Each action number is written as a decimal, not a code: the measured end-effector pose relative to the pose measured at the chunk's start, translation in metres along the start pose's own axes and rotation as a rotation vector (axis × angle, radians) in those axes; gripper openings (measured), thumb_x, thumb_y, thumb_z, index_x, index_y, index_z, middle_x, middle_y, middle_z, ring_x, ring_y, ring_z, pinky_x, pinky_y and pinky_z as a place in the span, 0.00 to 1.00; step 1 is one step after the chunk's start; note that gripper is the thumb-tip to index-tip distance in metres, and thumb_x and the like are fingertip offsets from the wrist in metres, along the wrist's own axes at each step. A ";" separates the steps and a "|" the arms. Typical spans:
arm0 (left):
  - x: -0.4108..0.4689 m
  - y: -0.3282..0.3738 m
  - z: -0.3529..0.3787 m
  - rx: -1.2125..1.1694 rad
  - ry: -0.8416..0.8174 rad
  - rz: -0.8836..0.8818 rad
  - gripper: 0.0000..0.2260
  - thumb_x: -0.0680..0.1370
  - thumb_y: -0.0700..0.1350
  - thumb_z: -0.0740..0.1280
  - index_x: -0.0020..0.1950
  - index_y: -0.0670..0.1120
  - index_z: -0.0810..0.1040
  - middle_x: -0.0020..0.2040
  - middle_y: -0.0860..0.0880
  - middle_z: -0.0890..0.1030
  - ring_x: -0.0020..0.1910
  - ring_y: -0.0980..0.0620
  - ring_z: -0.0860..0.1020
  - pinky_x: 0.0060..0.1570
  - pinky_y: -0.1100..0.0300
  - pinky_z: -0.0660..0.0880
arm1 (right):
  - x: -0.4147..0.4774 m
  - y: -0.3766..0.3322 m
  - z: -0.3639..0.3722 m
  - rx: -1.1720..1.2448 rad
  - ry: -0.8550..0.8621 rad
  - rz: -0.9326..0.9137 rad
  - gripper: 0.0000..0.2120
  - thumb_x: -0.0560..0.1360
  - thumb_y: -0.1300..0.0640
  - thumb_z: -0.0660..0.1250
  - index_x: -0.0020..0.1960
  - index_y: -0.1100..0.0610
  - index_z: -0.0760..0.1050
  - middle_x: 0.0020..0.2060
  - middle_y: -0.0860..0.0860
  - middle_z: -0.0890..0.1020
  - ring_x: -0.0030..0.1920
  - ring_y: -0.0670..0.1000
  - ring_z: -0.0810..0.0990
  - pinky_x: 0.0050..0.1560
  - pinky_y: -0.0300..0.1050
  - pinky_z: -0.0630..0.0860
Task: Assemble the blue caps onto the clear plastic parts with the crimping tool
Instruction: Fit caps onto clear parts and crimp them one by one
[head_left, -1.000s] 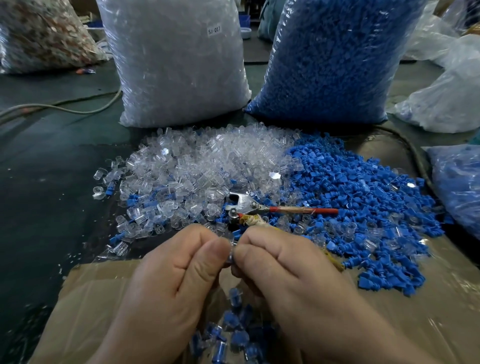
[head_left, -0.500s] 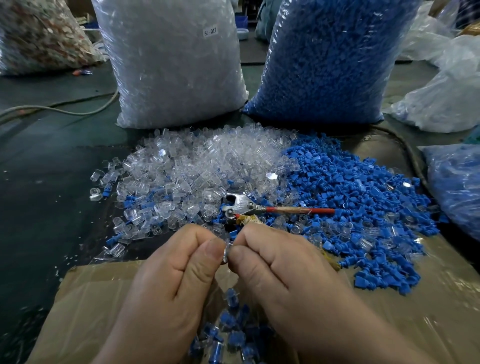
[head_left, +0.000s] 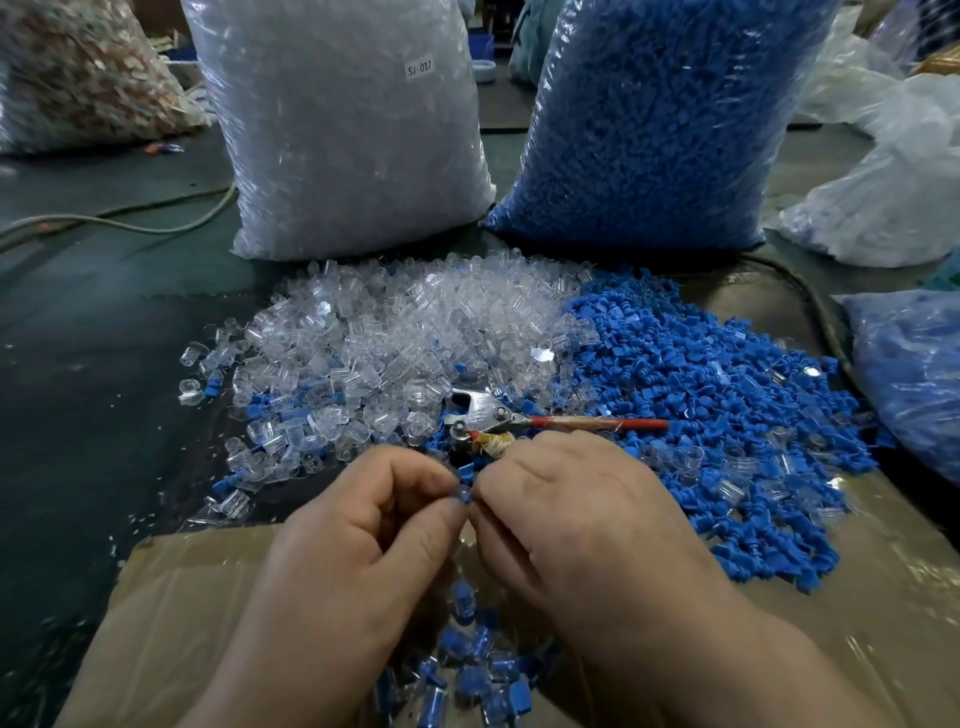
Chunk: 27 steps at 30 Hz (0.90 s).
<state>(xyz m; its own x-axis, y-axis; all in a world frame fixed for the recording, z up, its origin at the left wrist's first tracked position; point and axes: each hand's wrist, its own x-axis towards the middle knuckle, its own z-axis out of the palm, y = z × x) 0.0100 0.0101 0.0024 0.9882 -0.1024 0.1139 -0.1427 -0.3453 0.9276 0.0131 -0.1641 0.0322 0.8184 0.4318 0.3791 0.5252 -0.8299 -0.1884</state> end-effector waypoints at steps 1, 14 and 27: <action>0.000 -0.001 0.000 -0.029 -0.013 -0.025 0.15 0.65 0.61 0.70 0.50 0.60 0.81 0.34 0.52 0.82 0.30 0.52 0.78 0.31 0.56 0.77 | 0.000 0.000 0.000 -0.009 -0.013 -0.011 0.14 0.79 0.50 0.56 0.37 0.52 0.72 0.32 0.47 0.72 0.34 0.50 0.69 0.38 0.48 0.71; 0.008 0.006 -0.005 -0.676 -0.006 -0.246 0.12 0.61 0.33 0.75 0.37 0.49 0.82 0.28 0.42 0.76 0.23 0.49 0.73 0.18 0.63 0.68 | 0.000 0.042 -0.004 -0.246 -0.364 0.435 0.35 0.71 0.27 0.53 0.72 0.44 0.58 0.65 0.45 0.70 0.66 0.53 0.63 0.67 0.53 0.62; 0.007 0.000 -0.008 -0.662 0.042 -0.234 0.10 0.64 0.36 0.71 0.40 0.49 0.81 0.29 0.45 0.76 0.25 0.50 0.73 0.20 0.61 0.69 | -0.001 0.040 -0.016 0.079 -0.009 0.418 0.20 0.69 0.36 0.55 0.57 0.42 0.70 0.42 0.34 0.71 0.45 0.36 0.70 0.42 0.36 0.64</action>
<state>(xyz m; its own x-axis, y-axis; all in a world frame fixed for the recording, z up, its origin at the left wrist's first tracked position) 0.0173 0.0168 0.0062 0.9920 -0.0540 -0.1140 0.1248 0.2877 0.9496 0.0301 -0.2037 0.0387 0.9665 0.0668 0.2478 0.1634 -0.9048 -0.3932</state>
